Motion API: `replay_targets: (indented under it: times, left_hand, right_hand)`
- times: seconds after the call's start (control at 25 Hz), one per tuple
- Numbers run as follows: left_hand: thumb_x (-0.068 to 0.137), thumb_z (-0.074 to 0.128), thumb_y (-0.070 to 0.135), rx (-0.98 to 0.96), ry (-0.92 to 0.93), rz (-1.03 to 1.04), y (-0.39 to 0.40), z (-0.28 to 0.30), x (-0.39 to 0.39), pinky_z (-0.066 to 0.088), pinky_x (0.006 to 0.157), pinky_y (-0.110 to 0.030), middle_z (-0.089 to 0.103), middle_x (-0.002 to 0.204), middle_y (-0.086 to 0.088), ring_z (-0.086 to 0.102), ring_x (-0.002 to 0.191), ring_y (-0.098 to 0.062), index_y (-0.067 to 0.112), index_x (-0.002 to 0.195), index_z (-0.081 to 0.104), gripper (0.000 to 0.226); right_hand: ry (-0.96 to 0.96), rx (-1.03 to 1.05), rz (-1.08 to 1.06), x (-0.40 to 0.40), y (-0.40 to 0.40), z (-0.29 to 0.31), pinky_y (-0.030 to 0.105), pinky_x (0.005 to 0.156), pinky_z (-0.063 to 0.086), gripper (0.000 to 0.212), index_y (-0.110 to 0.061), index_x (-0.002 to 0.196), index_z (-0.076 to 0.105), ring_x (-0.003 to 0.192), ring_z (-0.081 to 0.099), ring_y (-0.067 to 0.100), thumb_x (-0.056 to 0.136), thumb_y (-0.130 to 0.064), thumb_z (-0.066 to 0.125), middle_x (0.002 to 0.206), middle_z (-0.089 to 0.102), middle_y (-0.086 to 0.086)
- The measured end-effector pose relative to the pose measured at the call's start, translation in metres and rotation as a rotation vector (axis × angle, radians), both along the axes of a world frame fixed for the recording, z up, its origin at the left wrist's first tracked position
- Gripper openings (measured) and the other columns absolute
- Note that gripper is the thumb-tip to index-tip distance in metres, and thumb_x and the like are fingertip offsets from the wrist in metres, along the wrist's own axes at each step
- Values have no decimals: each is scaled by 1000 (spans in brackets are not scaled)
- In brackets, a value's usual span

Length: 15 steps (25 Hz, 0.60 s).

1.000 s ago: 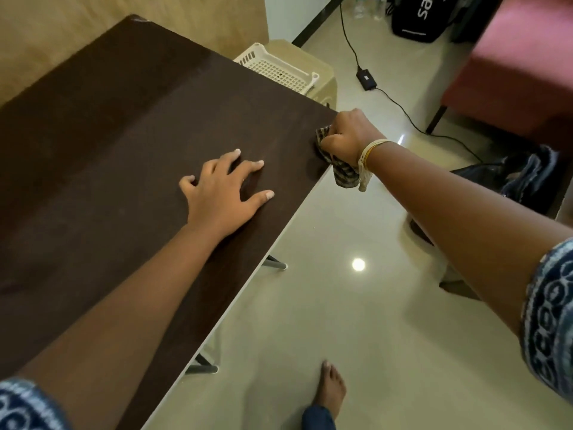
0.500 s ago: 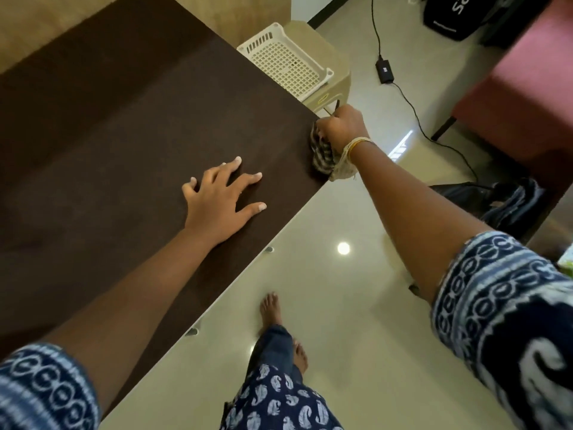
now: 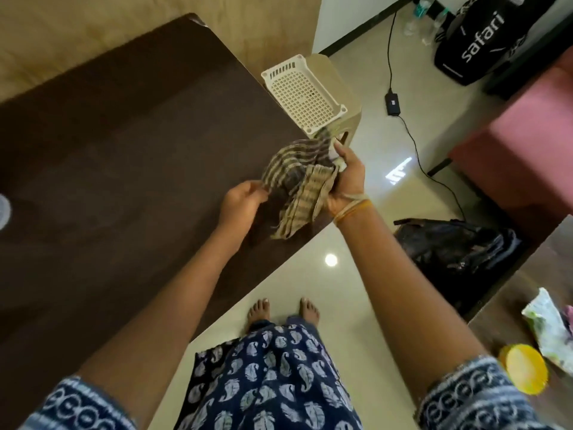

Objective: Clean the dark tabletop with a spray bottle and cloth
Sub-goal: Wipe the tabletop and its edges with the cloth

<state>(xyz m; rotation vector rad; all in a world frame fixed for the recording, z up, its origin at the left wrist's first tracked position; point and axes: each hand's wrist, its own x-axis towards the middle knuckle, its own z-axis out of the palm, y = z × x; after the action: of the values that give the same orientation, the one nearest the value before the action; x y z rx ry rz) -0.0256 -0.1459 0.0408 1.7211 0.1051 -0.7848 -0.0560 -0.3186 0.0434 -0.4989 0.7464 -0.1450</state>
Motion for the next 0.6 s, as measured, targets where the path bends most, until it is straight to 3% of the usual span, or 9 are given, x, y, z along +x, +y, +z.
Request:
replay_targets:
  times: [0.08, 0.16, 0.2, 0.28, 0.4, 0.44, 0.52, 0.6]
  left_hand:
    - [99, 46, 41, -397, 411, 197, -9, 20, -3, 50, 93, -40, 69, 111, -7, 67, 100, -23, 19, 105, 67, 31]
    - [96, 45, 53, -546, 539, 217, -11, 28, -6, 53, 93, -42, 70, 116, -13, 69, 103, -27, 12, 116, 68, 51]
    - [95, 51, 50, -551, 538, 233, -12, 26, -7, 55, 91, -42, 71, 115, -15, 69, 104, -29, 10, 119, 66, 50]
    - [91, 66, 29, -397, 438, 341, -16, 13, -11, 58, 82, -42, 72, 109, -16, 71, 99, -29, 7, 121, 64, 37]
    - [86, 73, 15, -109, 192, 424, -21, -6, -13, 58, 84, -40, 72, 105, -10, 71, 98, -25, 5, 117, 65, 33]
    - [87, 73, 17, 0, 90, 338, -22, -7, -12, 56, 85, -35, 71, 107, -5, 68, 102, -23, 7, 117, 64, 33]
    - [89, 70, 21, 285, -165, 90, -18, -4, -12, 51, 90, -31, 66, 119, -1, 62, 112, -18, 16, 127, 59, 40]
    - [92, 65, 20, 468, -371, 16, -3, -3, -16, 49, 100, -36, 59, 134, -2, 55, 123, -19, 20, 136, 53, 45]
  right_hand:
    - [-26, 49, 80, -4, 22, 2, 46, 97, 48, 34, 3, 106, 63, 102, 60, 37, 86, -19, 47, 113, 62, 22]
    - [71, -53, 207, -7, 37, 5, 38, 82, 55, 24, 0, 87, 64, 84, 64, 31, 80, -9, 44, 92, 66, 17]
    - [169, -168, 253, -7, 40, 4, 35, 76, 53, 19, -1, 84, 62, 80, 63, 30, 73, -7, 47, 87, 64, 15]
    - [327, -434, 322, -7, 32, 0, 37, 71, 47, 19, -4, 83, 58, 80, 56, 29, 65, -4, 55, 85, 57, 14]
    - [314, -821, 417, -5, 12, -3, 43, 80, 53, 10, -5, 84, 63, 84, 59, 25, 78, 3, 60, 86, 61, 9]
    - [351, -993, 468, -6, 7, -5, 40, 88, 54, 19, -6, 99, 65, 90, 60, 21, 81, -1, 63, 95, 64, 6]
    - [538, -1403, 497, -5, 4, -15, 39, 100, 50, 48, -13, 132, 52, 109, 58, 22, 85, -12, 64, 120, 59, 5]
    - [564, -1616, 538, -2, 18, -27, 45, 109, 42, 58, -17, 145, 39, 130, 45, 28, 91, -26, 60, 141, 46, 11]
